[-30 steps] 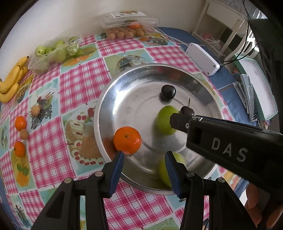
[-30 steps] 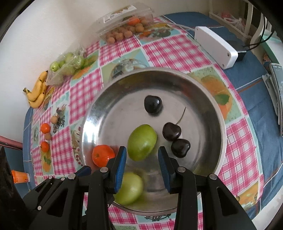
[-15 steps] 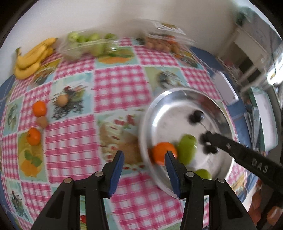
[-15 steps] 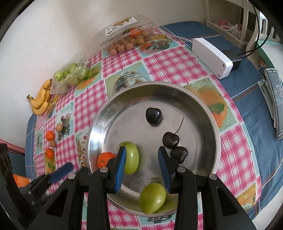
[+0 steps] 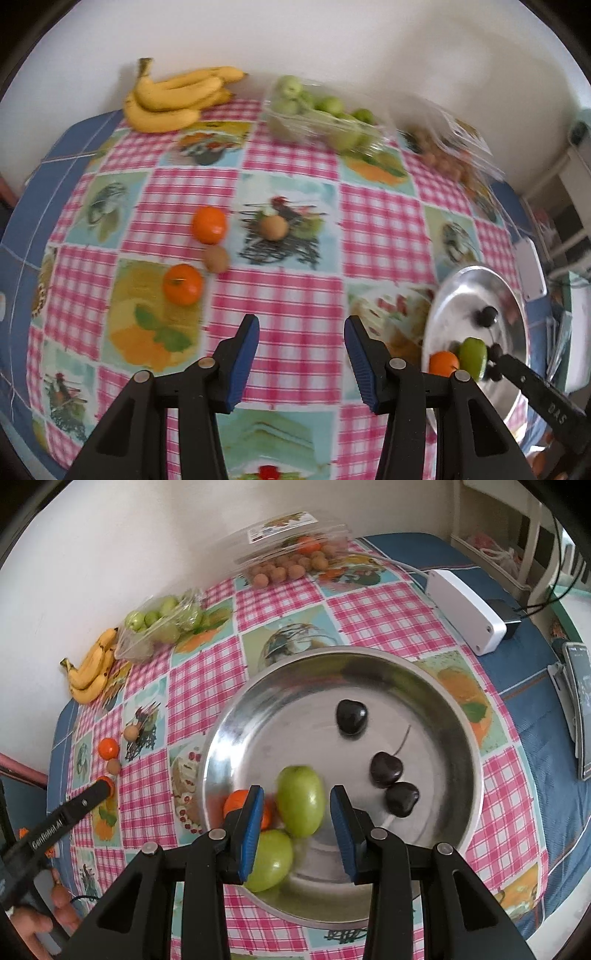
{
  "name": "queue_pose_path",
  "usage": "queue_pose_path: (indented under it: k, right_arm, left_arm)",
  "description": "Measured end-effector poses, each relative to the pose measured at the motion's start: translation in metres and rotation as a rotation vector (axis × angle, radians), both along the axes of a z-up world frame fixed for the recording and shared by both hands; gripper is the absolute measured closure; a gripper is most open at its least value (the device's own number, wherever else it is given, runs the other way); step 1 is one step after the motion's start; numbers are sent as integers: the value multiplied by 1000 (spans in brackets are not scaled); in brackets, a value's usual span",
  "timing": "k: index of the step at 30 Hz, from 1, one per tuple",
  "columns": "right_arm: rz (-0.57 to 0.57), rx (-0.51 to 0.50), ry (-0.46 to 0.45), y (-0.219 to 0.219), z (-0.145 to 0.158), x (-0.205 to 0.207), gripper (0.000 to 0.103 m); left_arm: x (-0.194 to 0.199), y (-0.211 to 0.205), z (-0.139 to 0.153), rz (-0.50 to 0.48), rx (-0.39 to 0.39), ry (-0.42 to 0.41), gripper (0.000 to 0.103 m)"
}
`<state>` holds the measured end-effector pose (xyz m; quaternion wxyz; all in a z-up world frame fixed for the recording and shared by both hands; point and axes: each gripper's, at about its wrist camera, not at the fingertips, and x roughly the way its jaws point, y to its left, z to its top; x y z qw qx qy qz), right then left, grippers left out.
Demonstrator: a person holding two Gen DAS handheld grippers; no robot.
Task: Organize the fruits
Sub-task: 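Open the right gripper to drop the green apple in the bowl while the left gripper releases the mango, then withdraw both open grippers from the steel bowl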
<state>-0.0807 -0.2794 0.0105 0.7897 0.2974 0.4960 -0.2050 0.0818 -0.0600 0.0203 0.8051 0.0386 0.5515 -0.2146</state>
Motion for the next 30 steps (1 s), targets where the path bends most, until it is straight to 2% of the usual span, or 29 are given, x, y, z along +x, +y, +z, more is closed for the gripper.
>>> queue_pose_path:
  k: [6, 15, 19, 22, 27, 30]
  right_arm:
    - [36, -12, 4, 14, 1, 11, 64]
    - [47, -19, 21, 21, -4, 20, 64]
    - [35, -25, 35, 19, -7, 20, 63]
    - [15, -31, 60, 17, -12, 21, 52]
    - [4, -49, 82, 16, -15, 22, 43]
    - [-3, -58, 91, 15, -17, 21, 36]
  left_arm:
    - [8, 15, -1, 36, 0, 5, 51]
    - [12, 19, -3, 42, -1, 14, 51]
    - [10, 14, -11, 32, 26, 30, 44]
    - [8, 9, -19, 14, 45, 48, 43]
    - [4, -1, -33, -3, 80, 85, 27]
    - [2, -4, -38, -8, 101, 96, 23]
